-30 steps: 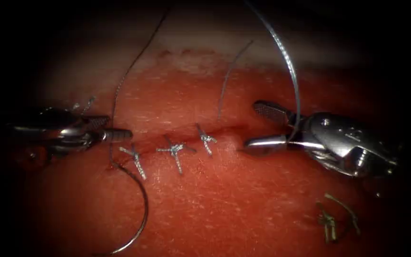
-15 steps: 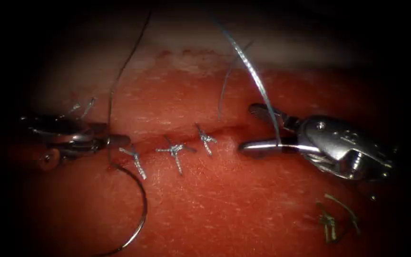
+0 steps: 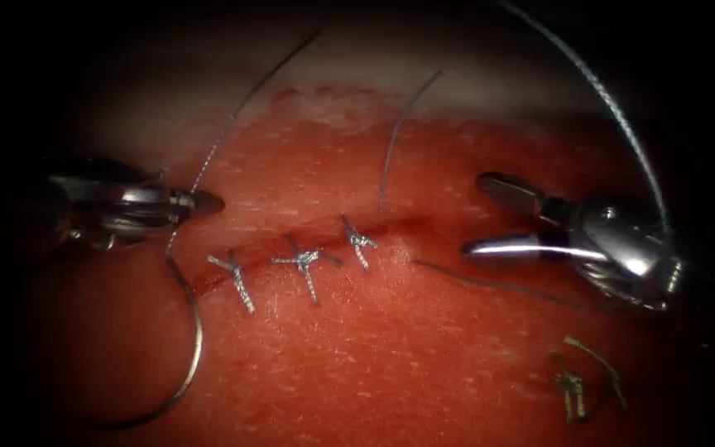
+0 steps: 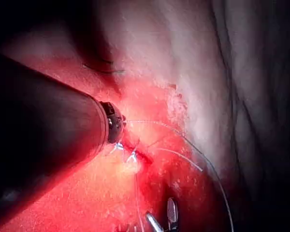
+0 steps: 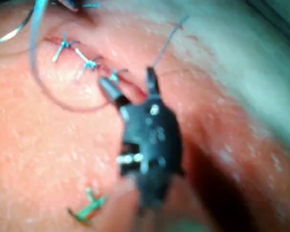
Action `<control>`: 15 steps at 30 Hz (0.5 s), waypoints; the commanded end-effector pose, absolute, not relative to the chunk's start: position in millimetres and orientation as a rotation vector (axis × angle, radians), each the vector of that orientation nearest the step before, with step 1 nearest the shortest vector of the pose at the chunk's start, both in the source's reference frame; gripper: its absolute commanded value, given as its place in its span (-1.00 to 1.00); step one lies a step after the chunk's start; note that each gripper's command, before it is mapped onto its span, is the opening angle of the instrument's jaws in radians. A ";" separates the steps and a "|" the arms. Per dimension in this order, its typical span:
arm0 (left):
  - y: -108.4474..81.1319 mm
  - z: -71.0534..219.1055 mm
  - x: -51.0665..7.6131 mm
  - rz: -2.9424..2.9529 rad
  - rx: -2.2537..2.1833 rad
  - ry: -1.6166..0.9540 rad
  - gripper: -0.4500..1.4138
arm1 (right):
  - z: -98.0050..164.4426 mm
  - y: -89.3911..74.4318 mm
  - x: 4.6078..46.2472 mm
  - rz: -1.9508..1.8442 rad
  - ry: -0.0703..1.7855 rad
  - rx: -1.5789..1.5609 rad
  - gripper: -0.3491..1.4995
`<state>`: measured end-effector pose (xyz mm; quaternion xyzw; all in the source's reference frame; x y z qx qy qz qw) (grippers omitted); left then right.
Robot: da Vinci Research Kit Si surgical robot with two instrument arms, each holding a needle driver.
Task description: Wound Closure
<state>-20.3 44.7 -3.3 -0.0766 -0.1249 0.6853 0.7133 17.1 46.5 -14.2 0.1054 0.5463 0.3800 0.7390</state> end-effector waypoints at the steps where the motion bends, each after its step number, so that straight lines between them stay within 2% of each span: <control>1: 44.4 -2.9 -21.2 1.525 -0.174 -0.281 -0.89 | -13.8 46.8 17.8 0.825 1.199 0.223 0.78; 2: 44.5 -3.2 -21.7 1.532 -0.173 -0.280 -0.89 | -13.9 47.0 18.0 0.826 1.198 0.224 0.75; 4: 44.7 -3.5 -23.0 1.544 -0.172 -0.275 -0.89 | -14.2 47.2 18.5 0.803 1.205 0.231 0.46; 5: 44.8 -3.5 -23.7 1.544 -0.170 -0.279 -0.89 | -14.5 47.3 18.8 0.790 1.211 0.243 0.20; 6: 44.8 -3.4 -25.6 1.555 -0.168 -0.291 -0.89 | -15.5 47.6 19.3 0.751 1.229 0.262 -1.00; 15: 42.8 -1.6 -30.4 1.616 -0.173 -0.324 -0.89 | -20.7 49.5 22.4 0.717 1.359 0.187 -1.00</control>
